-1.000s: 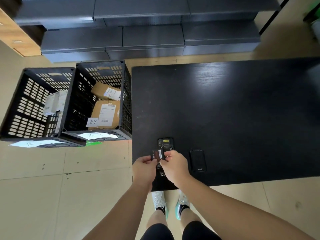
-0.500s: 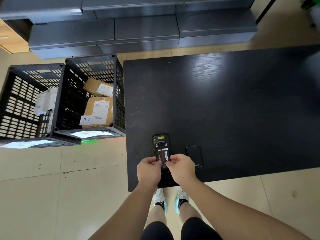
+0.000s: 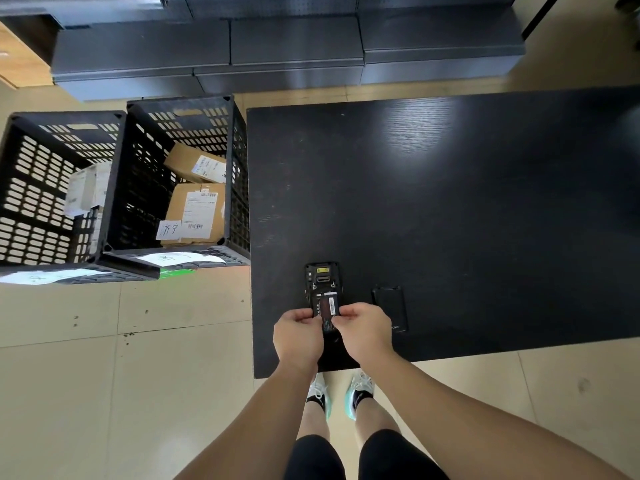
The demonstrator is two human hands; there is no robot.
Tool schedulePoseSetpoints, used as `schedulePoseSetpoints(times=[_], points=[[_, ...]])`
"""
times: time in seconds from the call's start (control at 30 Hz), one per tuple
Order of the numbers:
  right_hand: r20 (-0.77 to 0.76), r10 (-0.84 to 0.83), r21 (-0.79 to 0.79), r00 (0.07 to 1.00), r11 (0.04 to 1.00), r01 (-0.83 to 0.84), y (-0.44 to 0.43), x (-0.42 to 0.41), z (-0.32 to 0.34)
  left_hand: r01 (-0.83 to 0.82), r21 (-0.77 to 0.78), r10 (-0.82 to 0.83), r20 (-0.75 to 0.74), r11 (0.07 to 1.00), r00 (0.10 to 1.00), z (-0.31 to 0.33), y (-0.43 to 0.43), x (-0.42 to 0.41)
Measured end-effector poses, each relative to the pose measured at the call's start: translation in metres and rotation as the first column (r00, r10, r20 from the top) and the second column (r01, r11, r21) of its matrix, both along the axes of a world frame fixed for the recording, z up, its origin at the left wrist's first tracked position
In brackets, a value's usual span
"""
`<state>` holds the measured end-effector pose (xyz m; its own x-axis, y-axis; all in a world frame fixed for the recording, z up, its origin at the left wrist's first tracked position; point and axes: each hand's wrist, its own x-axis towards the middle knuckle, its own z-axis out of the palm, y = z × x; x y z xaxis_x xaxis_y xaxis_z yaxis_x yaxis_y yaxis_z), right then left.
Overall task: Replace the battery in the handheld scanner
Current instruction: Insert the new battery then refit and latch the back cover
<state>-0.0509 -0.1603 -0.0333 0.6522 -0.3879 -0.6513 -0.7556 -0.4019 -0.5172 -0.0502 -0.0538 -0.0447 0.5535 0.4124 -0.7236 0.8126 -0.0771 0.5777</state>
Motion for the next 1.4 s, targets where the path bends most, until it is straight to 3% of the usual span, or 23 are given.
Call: schedulePoseSetpoints(times=[0.3, 0.6, 0.87, 1.03, 1.4], points=[[0.015, -0.055, -0.011, 0.998, 0.998, 0.055, 0.001, 0.008, -0.003, 0.029, 0.073, -0.030, 0.006, 0.997, 1.000, 0.000, -0.001, 0.006], [0.026, -0.004, -0.047, 1.000, 0.999, 0.005, 0.002, 0.008, -0.003, 0.097, 0.138, -0.102, 0.029, 0.986, 0.994, -0.006, 0.000, 0.004], [0.050, 0.019, -0.033, 0.999, 0.999, -0.017, -0.009, -0.004, -0.002, 0.317, 0.247, -0.346, 0.083, 0.916, 0.935, -0.005, 0.018, -0.005], [0.023, 0.118, -0.009, 0.993, 0.993, -0.118, -0.012, -0.012, -0.007, 0.469, 0.201, -0.487, 0.045, 0.860, 0.872, -0.009, 0.022, -0.009], [0.042, 0.108, 0.001, 0.993, 0.994, -0.108, -0.013, -0.013, -0.015, 0.455, 0.200, -0.472, 0.045, 0.868, 0.881, -0.011, 0.022, -0.008]])
